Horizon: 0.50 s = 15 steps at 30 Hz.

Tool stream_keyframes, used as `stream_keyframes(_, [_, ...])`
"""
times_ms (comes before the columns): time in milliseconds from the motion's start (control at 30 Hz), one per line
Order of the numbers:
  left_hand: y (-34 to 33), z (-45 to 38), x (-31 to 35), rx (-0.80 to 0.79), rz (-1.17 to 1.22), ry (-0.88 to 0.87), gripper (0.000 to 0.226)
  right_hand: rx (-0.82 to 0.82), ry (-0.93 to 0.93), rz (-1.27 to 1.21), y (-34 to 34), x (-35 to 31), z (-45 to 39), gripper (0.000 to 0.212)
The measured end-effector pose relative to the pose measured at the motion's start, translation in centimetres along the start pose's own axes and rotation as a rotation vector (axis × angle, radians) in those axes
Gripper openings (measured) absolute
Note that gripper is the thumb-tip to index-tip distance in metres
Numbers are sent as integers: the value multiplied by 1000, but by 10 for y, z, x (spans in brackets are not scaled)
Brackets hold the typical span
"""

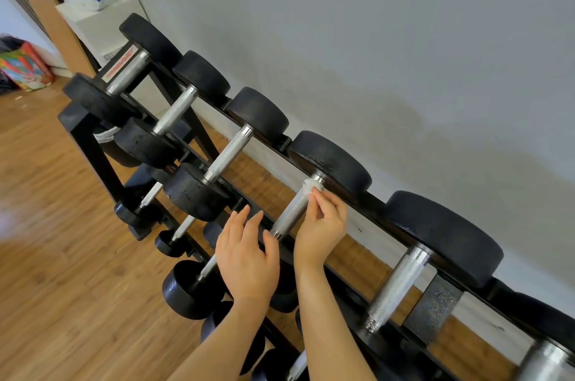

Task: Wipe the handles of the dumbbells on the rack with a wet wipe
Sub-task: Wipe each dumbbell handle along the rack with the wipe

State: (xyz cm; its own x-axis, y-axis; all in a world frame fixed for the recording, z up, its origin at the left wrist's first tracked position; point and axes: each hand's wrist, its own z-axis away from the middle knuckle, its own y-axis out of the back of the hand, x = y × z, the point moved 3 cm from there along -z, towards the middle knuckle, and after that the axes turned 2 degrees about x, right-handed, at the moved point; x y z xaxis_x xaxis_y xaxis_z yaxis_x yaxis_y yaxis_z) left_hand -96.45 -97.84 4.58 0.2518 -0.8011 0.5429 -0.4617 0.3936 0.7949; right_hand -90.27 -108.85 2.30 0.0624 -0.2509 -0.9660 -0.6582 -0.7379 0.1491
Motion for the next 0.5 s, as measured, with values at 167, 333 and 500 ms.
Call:
stream_keyframes(167, [0, 1, 1, -2, 4, 2, 48, 28, -34, 9, -6, -3, -10, 20])
stream_keyframes(333, [0, 0, 0, -6, 6, 8, 50, -90, 113, 165, 0, -3, 2, 21])
stream_keyframes(500, [0, 0, 0, -15, 14, 15, 48, -186, 288, 465, -4, -17, -14, 21])
